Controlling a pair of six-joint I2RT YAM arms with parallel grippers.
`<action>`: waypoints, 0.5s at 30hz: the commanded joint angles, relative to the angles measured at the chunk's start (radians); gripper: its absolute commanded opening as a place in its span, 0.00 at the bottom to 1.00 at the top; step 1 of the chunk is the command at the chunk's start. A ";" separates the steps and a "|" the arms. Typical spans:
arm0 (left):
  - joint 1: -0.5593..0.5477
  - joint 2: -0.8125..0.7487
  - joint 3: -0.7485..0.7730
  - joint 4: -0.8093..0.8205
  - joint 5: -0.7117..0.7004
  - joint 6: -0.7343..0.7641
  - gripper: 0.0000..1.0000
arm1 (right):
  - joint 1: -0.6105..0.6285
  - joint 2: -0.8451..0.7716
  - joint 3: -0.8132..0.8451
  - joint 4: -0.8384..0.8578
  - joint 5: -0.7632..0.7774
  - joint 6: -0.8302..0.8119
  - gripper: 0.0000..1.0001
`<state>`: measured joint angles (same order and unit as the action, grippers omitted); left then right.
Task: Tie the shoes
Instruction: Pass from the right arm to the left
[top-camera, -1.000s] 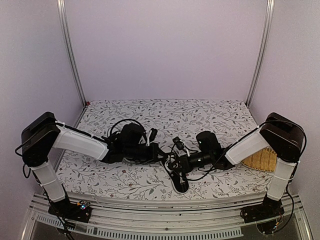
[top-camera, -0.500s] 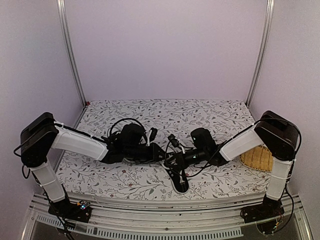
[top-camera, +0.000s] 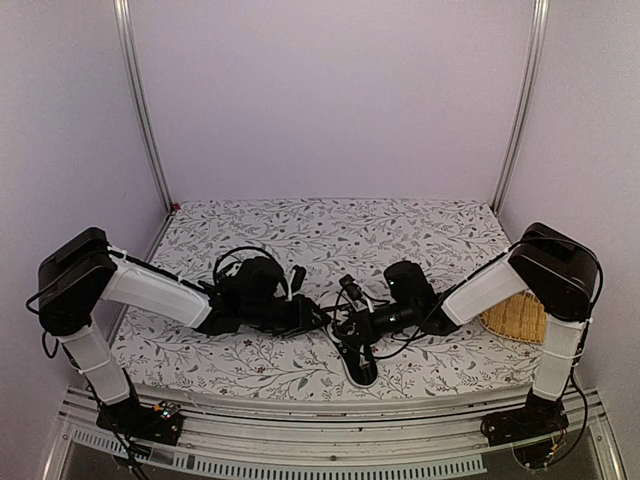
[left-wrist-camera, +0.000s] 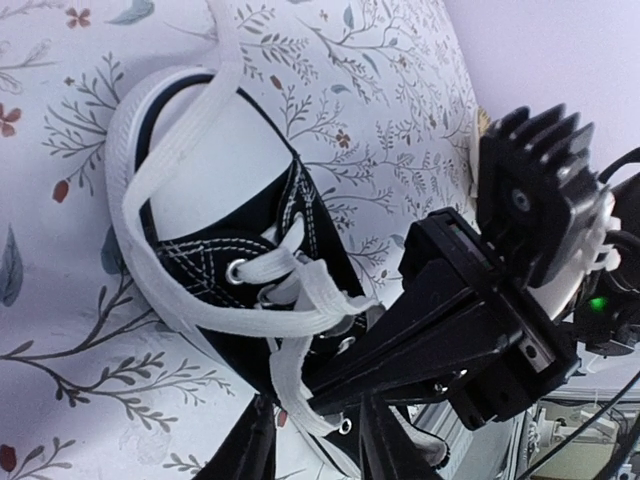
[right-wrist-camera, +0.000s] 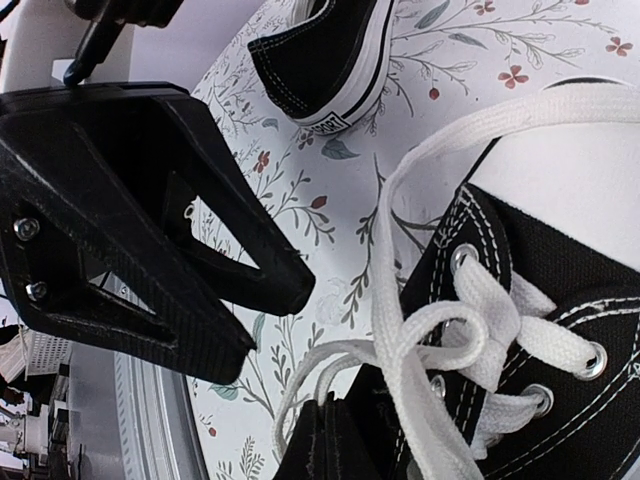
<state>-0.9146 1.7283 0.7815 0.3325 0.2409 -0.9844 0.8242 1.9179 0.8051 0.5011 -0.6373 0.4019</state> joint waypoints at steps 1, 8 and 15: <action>-0.009 0.028 0.001 0.063 0.021 -0.012 0.28 | -0.003 -0.019 -0.008 -0.006 0.013 -0.005 0.02; -0.007 0.075 0.035 0.059 0.043 -0.008 0.27 | -0.003 -0.016 -0.012 -0.002 0.010 -0.002 0.02; -0.008 0.088 0.046 0.059 0.047 -0.005 0.15 | -0.003 -0.022 -0.017 -0.003 0.011 -0.004 0.02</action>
<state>-0.9146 1.8072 0.8047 0.3794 0.2787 -0.9970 0.8242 1.9179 0.8047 0.5018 -0.6373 0.4026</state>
